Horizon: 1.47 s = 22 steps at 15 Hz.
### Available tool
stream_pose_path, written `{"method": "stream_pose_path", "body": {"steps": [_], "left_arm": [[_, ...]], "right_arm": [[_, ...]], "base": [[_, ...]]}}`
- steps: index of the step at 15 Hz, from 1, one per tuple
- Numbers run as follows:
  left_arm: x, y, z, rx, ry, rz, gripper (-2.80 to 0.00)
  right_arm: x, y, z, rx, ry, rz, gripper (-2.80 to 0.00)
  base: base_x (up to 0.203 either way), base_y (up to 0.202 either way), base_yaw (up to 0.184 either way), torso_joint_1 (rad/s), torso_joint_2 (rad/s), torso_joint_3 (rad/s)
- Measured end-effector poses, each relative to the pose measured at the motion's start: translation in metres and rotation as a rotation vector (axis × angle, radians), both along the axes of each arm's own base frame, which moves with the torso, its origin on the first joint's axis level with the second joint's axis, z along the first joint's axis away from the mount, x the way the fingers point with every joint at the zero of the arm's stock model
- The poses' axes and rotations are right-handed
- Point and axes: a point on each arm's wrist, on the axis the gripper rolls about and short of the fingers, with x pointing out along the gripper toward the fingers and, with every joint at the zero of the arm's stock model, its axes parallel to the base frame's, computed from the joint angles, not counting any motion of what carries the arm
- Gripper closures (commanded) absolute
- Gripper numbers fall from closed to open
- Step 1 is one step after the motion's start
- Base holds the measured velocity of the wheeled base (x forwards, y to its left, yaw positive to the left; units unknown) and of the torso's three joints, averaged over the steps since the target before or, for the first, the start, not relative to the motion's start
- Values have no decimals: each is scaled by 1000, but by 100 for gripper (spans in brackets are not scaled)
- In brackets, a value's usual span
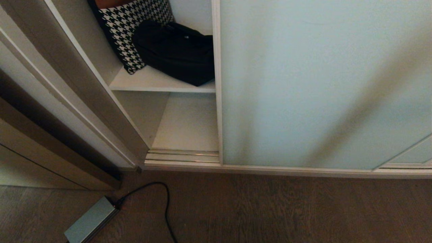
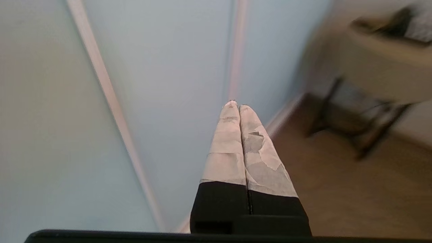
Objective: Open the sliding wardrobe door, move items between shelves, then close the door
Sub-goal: Close the door
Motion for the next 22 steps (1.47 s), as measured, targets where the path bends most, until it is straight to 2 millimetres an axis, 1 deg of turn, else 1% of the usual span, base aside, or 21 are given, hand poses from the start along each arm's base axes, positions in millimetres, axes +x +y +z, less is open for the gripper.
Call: {"method": "stream_pose_path", "body": {"steps": [2, 6, 7, 9, 12, 15, 17, 22], "left_arm": [[0, 0, 0, 0, 0, 0, 0], [0, 0, 0, 0, 0, 0, 0], [0, 0, 0, 0, 0, 0, 0], [0, 0, 0, 0, 0, 0, 0], [0, 0, 0, 1, 0, 0, 0], [0, 0, 0, 0, 0, 1, 0], [0, 0, 0, 0, 0, 0, 0], [0, 0, 0, 0, 0, 0, 0]], "right_arm": [[7, -22, 2, 78, -34, 97, 0], [11, -54, 10, 260, -97, 309, 0], [12, -63, 8, 316, -120, 369, 0], [17, -81, -2, 422, -158, 481, 0], [26, -102, -26, 547, -181, 592, 0], [33, -115, -37, 641, -227, 673, 0], [41, -119, -42, 677, -240, 714, 0], [85, -116, -66, 737, -202, 789, 0]], "base": [[0, 0, 0, 0, 0, 0], [0, 0, 0, 0, 0, 0], [0, 0, 0, 0, 0, 0], [0, 0, 0, 0, 0, 0], [0, 0, 0, 0, 0, 0], [0, 0, 0, 0, 0, 0], [0, 0, 0, 0, 0, 0], [0, 0, 0, 0, 0, 0]]}}
